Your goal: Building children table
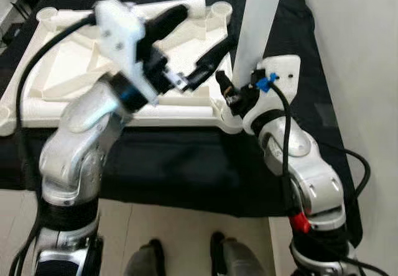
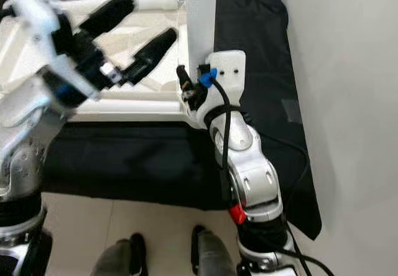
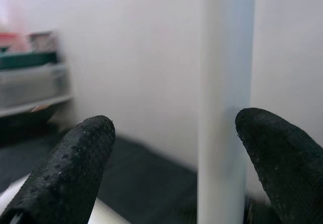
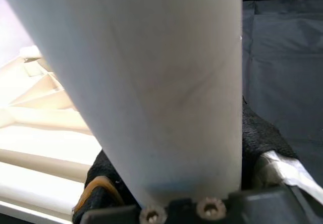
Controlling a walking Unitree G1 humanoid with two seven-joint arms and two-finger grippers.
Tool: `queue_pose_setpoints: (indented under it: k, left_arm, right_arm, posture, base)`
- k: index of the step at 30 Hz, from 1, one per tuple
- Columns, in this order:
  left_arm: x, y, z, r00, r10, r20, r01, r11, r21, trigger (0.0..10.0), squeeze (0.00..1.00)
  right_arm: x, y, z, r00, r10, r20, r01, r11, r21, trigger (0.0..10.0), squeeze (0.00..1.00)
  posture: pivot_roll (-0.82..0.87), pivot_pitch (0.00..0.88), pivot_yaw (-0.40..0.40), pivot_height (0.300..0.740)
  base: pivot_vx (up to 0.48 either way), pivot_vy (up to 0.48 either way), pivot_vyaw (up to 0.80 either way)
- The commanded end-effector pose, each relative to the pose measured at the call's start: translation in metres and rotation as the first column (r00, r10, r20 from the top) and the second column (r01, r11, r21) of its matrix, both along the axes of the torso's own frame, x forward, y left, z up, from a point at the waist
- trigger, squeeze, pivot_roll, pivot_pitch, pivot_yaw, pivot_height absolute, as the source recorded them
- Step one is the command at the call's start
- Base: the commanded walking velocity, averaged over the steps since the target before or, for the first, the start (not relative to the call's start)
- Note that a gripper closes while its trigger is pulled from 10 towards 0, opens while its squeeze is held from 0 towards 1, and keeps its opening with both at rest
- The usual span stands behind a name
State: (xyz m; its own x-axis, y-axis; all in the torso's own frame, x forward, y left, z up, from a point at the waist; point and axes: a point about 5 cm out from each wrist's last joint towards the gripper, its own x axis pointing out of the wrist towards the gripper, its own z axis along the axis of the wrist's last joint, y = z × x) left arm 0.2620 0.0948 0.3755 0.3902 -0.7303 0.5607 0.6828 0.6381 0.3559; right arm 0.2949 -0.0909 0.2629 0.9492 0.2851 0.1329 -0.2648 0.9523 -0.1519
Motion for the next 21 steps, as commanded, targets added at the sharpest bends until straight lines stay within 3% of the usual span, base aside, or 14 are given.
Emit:
queue_pose_setpoints:
  k: [1, 6, 8, 14, 21]
  left_arm:
    - [-0.001, -0.003, 0.000, 0.998, -0.061, -0.015, 0.061, 0.998, 0.017, 10.0, 0.00]
    - [0.009, -0.013, 0.007, 0.986, -0.161, -0.035, 0.162, 0.985, 0.054, 10.0, 0.00]
    - [0.009, -0.013, 0.007, 0.986, -0.161, -0.035, 0.162, 0.985, 0.054, 10.0, 0.00]
    - [0.033, -0.013, 0.011, 0.993, -0.108, -0.047, 0.111, 0.991, 0.076, 10.0, 0.00]
    - [0.043, -0.026, 0.015, 0.982, -0.168, -0.092, 0.179, 0.975, 0.134, 10.0, 0.00]
  right_arm:
    - [0.005, 0.006, -0.041, 0.976, 0.007, -0.216, -0.014, 0.999, -0.034, 10.0, 0.00]
    - [0.005, 0.007, -0.040, 0.977, 0.006, -0.215, -0.012, 1.000, -0.027, 10.0, 0.00]
    - [0.005, 0.007, -0.040, 0.977, 0.006, -0.215, -0.012, 1.000, -0.027, 10.0, 0.00]
    - [0.005, 0.008, -0.039, 0.977, 0.005, -0.211, -0.008, 1.000, -0.016, 10.0, 0.00]
    - [0.005, 0.008, -0.038, 0.978, 0.001, -0.208, -0.004, 1.000, -0.012, 10.0, 0.00]
  posture:
    - [-0.02, 0.297, -0.024, 0.740]
    - [-0.02, 0.298, -0.021, 0.740]
    - [-0.02, 0.298, -0.021, 0.740]
    - [-0.02, 0.299, -0.015, 0.740]
    - [-0.02, 0.300, -0.013, 0.740]
  base:
    - [0.000, 0.000, 0.00]
    - [0.000, 0.000, 0.00]
    - [0.000, 0.000, 0.00]
    - [0.000, 0.000, 0.00]
    - [0.000, 0.000, 0.00]
